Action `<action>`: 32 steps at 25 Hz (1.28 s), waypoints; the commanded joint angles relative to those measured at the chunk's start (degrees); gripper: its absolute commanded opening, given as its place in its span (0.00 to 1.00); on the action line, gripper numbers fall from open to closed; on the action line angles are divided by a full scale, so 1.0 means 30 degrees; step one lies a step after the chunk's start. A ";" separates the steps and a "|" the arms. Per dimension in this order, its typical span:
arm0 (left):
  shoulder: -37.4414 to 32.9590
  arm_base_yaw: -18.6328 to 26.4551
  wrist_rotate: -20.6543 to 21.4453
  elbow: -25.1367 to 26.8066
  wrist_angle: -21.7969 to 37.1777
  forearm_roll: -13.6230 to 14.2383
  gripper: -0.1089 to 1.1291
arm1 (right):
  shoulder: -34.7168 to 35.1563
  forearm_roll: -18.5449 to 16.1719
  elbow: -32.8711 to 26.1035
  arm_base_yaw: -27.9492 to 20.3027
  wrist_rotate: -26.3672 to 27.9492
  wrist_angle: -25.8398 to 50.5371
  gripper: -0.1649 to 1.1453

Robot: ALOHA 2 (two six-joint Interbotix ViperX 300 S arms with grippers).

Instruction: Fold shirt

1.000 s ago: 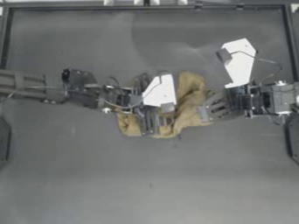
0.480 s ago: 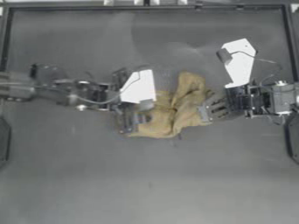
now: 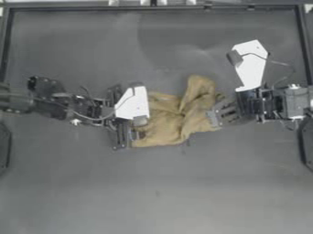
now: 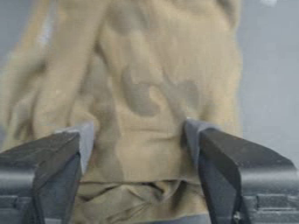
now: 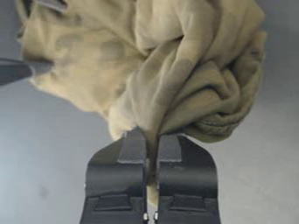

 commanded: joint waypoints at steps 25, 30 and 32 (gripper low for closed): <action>-0.1201 0.0967 0.0176 -0.1582 -0.2373 0.0117 0.85 | 0.1611 0.2139 -0.4453 0.0029 -0.3428 0.3047 0.16; -0.3662 0.1494 0.0176 -0.0469 -0.1816 0.0088 0.85 | 0.1846 0.2578 -0.4570 0.0029 -0.3867 0.3047 0.16; -0.4541 0.1699 0.0146 0.0000 -0.1377 0.0088 0.85 | 0.2080 0.2842 -0.4863 0.0029 -0.4189 0.3076 0.16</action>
